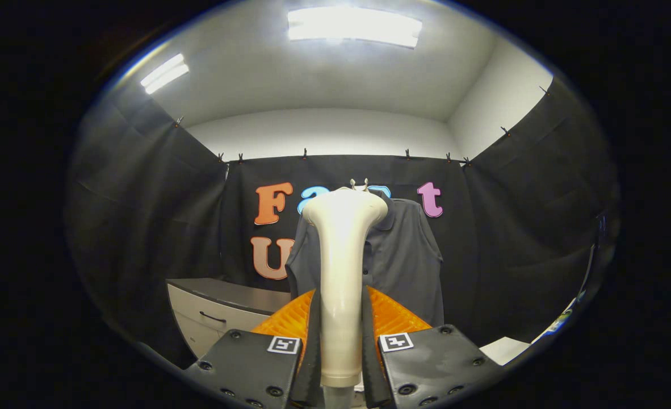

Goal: Iron the clothes twice with a garment steamer, once on the left side and once on the right side.

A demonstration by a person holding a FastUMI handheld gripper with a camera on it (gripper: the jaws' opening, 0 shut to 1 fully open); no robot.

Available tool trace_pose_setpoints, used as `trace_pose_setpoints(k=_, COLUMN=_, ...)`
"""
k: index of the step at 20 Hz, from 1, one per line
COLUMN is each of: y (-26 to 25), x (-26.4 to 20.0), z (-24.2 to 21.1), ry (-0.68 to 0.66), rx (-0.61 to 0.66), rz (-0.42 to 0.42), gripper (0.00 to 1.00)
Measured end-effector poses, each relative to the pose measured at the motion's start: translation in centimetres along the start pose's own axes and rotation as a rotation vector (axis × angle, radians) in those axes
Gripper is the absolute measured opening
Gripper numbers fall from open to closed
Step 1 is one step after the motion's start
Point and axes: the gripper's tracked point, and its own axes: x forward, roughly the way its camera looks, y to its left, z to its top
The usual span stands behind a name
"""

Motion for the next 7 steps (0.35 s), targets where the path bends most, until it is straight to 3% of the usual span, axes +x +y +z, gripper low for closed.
trace_pose_setpoints(k=7, y=0.15, x=0.05, z=-0.15, ry=0.004, rx=0.006, rz=0.003, gripper=0.37)
